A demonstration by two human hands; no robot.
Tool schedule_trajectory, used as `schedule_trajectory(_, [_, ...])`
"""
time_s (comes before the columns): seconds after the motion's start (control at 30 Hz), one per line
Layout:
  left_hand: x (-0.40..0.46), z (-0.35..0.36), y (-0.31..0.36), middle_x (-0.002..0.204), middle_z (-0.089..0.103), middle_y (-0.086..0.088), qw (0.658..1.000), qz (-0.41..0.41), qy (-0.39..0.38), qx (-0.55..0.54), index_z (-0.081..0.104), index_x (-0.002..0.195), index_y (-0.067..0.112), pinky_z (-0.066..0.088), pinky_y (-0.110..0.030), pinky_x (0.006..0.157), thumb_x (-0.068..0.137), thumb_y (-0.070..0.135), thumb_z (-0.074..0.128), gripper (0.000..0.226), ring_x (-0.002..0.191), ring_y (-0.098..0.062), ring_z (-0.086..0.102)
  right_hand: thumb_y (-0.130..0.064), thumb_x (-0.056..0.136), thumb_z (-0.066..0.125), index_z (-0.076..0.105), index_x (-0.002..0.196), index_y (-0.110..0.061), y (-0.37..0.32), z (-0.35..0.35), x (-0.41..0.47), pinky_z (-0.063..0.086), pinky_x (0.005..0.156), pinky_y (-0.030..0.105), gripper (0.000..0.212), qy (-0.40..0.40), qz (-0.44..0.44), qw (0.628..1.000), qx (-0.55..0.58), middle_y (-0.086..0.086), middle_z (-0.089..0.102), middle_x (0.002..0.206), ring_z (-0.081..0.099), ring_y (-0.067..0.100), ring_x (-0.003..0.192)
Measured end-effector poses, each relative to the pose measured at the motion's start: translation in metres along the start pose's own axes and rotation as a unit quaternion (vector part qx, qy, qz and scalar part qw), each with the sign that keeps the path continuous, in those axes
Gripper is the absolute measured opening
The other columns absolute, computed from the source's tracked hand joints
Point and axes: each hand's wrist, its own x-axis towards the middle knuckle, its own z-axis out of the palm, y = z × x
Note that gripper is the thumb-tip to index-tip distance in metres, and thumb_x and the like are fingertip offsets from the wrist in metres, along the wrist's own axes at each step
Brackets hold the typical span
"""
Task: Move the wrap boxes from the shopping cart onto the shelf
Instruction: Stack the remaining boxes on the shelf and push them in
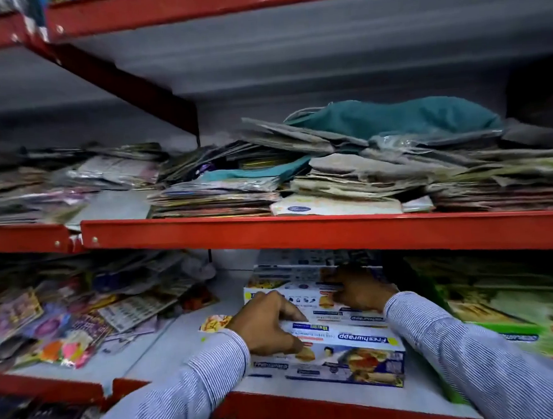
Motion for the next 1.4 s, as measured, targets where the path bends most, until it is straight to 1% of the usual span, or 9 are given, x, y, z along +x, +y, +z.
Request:
schedule_trajectory(0.13, [0.019, 0.001, -0.008, 0.124, 0.07, 0.005, 1.0, -0.013, 0.019, -0.011, 0.074, 0.11, 0.026, 0.054, -0.038, 0.098, 0.067, 0.039, 0.087, 0.047, 0.113, -0.014, 0.063, -0.038, 0.085, 0.07, 0.06, 0.133, -0.022, 0.007, -0.006, 0.0, 0.041, 0.107, 0.035, 0.051, 0.035, 0.008, 0.999, -0.013, 0.009, 0.052, 0.143, 0.049, 0.029, 0.129])
schedule_trajectory(0.27, [0.041, 0.004, -0.007, 0.108, 0.071, 0.007, 0.999, -0.024, 0.033, -0.032, 0.069, 0.098, 0.032, 0.057, -0.037, 0.09, 0.057, 0.046, 0.086, 0.047, 0.1, -0.012, 0.066, -0.014, 0.084, 0.074, 0.068, 0.123, -0.016, 0.012, -0.013, -0.001, 0.056, 0.094, 0.037, 0.04, 0.013, 0.018, 0.994, 0.106, 0.005, 0.06, 0.138, 0.063, 0.023, 0.117])
schedule_trajectory(0.37, [0.059, 0.006, -0.002, 0.11, 0.072, 0.004, 0.998, -0.021, 0.037, -0.043, 0.071, 0.102, 0.022, 0.054, -0.032, 0.093, 0.067, 0.035, 0.086, 0.041, 0.104, -0.014, 0.065, -0.018, 0.091, 0.067, 0.067, 0.124, -0.022, 0.015, -0.022, -0.004, 0.048, 0.101, 0.029, 0.033, 0.007, 0.003, 0.995, 0.095, 0.003, 0.062, 0.136, 0.061, 0.02, 0.118])
schedule_trajectory(0.47, [0.071, 0.011, 0.001, 0.113, 0.071, 0.003, 0.997, -0.011, 0.066, -0.035, 0.073, 0.105, 0.02, 0.048, -0.023, 0.089, 0.072, 0.031, 0.084, 0.037, 0.106, -0.014, 0.064, -0.027, 0.096, 0.058, 0.066, 0.125, -0.022, 0.015, -0.031, -0.014, 0.038, 0.093, 0.02, 0.03, 0.022, -0.004, 0.997, 0.072, 0.003, 0.062, 0.135, 0.057, 0.021, 0.122])
schedule_trajectory(0.57, [0.073, 0.018, -0.003, 0.111, 0.069, 0.002, 0.994, 0.02, 0.106, -0.003, 0.076, 0.101, 0.021, 0.052, -0.027, 0.09, 0.069, 0.033, 0.086, 0.035, 0.101, -0.015, 0.065, -0.031, 0.097, 0.055, 0.069, 0.119, -0.019, 0.021, -0.029, -0.022, 0.043, 0.088, 0.024, 0.029, 0.016, -0.007, 0.998, 0.067, 0.007, 0.067, 0.126, 0.061, 0.026, 0.115])
schedule_trajectory(0.63, [0.072, 0.023, -0.008, 0.107, 0.068, 0.0, 0.988, 0.066, 0.132, 0.041, 0.077, 0.099, 0.021, 0.056, -0.035, 0.087, 0.07, 0.033, 0.082, 0.032, 0.097, -0.018, 0.063, -0.032, 0.098, 0.054, 0.07, 0.119, -0.015, 0.024, -0.023, -0.029, 0.049, 0.095, 0.034, 0.031, 0.009, -0.005, 0.997, 0.07, 0.009, 0.068, 0.125, 0.062, 0.028, 0.114])
schedule_trajectory(0.83, [0.061, 0.034, -0.028, 0.129, 0.065, 0.008, 0.973, 0.12, 0.154, 0.12, 0.066, 0.122, 0.032, 0.045, -0.04, 0.102, 0.084, 0.039, 0.056, 0.04, 0.121, -0.018, 0.052, -0.058, 0.088, 0.057, 0.05, 0.14, -0.021, 0.027, 0.005, -0.047, 0.043, 0.111, 0.037, 0.065, 0.042, -0.005, 0.998, 0.05, 0.0, 0.052, 0.147, 0.05, 0.021, 0.134])
schedule_trajectory(1.27, [0.058, 0.044, -0.045, 0.138, 0.06, 0.012, 0.972, 0.135, 0.167, 0.091, 0.06, 0.13, 0.036, 0.041, -0.044, 0.109, 0.088, 0.031, 0.051, 0.042, 0.127, -0.011, 0.05, -0.05, 0.09, 0.056, 0.052, 0.133, -0.025, 0.015, 0.027, -0.058, 0.053, 0.094, 0.038, 0.05, 0.18, -0.014, 0.983, -0.018, 0.001, 0.063, 0.135, 0.059, 0.026, 0.12])
schedule_trajectory(1.4, [0.048, 0.06, -0.054, 0.16, 0.029, 0.011, 0.937, 0.165, 0.214, 0.222, 0.034, 0.149, 0.032, 0.016, -0.055, 0.119, 0.1, 0.04, 0.038, 0.05, 0.149, -0.016, 0.021, -0.061, 0.093, 0.04, 0.044, 0.142, -0.022, 0.014, 0.045, -0.062, 0.043, 0.106, 0.041, 0.063, 0.237, -0.037, 0.966, -0.095, 0.001, 0.056, 0.142, 0.052, 0.024, 0.128])
